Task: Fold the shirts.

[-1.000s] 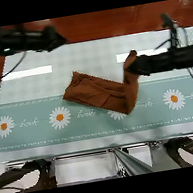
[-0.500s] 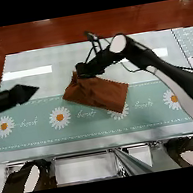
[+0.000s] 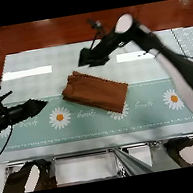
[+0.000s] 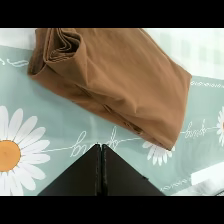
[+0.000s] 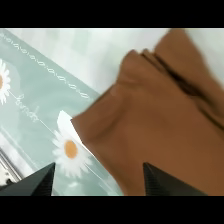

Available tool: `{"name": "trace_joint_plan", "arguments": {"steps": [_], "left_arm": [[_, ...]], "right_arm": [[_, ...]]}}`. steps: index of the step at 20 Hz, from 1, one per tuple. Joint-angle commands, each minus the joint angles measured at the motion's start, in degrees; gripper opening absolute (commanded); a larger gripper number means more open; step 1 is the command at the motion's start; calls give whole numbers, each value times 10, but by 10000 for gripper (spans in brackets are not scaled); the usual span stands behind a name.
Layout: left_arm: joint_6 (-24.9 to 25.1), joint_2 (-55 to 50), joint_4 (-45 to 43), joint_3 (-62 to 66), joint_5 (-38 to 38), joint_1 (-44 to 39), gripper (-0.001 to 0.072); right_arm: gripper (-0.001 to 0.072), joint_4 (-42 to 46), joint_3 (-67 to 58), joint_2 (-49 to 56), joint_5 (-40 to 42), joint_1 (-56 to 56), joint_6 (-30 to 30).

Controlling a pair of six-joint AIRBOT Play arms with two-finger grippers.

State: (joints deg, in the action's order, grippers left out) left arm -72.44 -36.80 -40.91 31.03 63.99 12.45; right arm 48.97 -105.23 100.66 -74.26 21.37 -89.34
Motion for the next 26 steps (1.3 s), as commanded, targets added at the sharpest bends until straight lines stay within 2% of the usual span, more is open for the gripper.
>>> {"name": "trace_joint_plan", "arguments": {"steps": [1, 2, 3, 4, 5, 7, 8, 9, 10, 11, 12, 16, 19, 21, 22, 23, 26], "left_arm": [[0, -2, -1, -6, -4, 0, 29], [0, -2, -1, -6, -5, 0, 28], [0, -2, -1, -6, -5, 0, 28], [0, -2, -1, -6, -5, 0, 28], [0, -2, -1, -7, -4, 0, 28], [0, -2, -1, -7, -5, 0, 28], [0, -2, -1, -7, -5, 0, 29], [0, -2, -1, -7, -11, 0, 29], [3, -2, -1, -7, -21, 0, 29], [4, -2, 0, -7, -31, 0, 28], [2, -2, 0, -7, -34, 0, 28], [3, -3, -1, -7, -14, -1, 28], [4, -4, 0, -7, -23, -9, 28], [4, -4, 0, -7, -25, -13, 29], [4, -4, 0, -7, -25, -15, 28], [4, -4, 0, -7, -25, -15, 29], [4, -4, 0, -7, -29, -15, 28]], "right_arm": [[628, 142, -5, -112, -183, -99, 32], [628, 205, 31, -163, -178, -120, 32], [628, 239, 92, -218, -134, -137, 22], [628, 248, 187, -283, -56, -156, 0], [628, 248, 296, -344, 30, -170, -34], [629, 238, 541, -452, 209, -178, -163], [628, 188, 646, -485, 288, -170, -203], [627, 95, 736, -501, 371, -152, -197], [627, 7, 792, -497, 429, -128, -175], [627, -52, 821, -481, 452, -108, -130], [627, -64, 822, -456, 431, -104, -92], [627, -87, 774, -338, 334, -106, -15], [626, -206, 720, -254, 269, -105, 109], [588, -246, 679, -209, 260, -105, 138], [390, -247, 657, -191, 255, -105, 141], [28, -249, 628, -175, 239, -105, 160], [32, -231, 503, -159, 185, -97, 180]]}}
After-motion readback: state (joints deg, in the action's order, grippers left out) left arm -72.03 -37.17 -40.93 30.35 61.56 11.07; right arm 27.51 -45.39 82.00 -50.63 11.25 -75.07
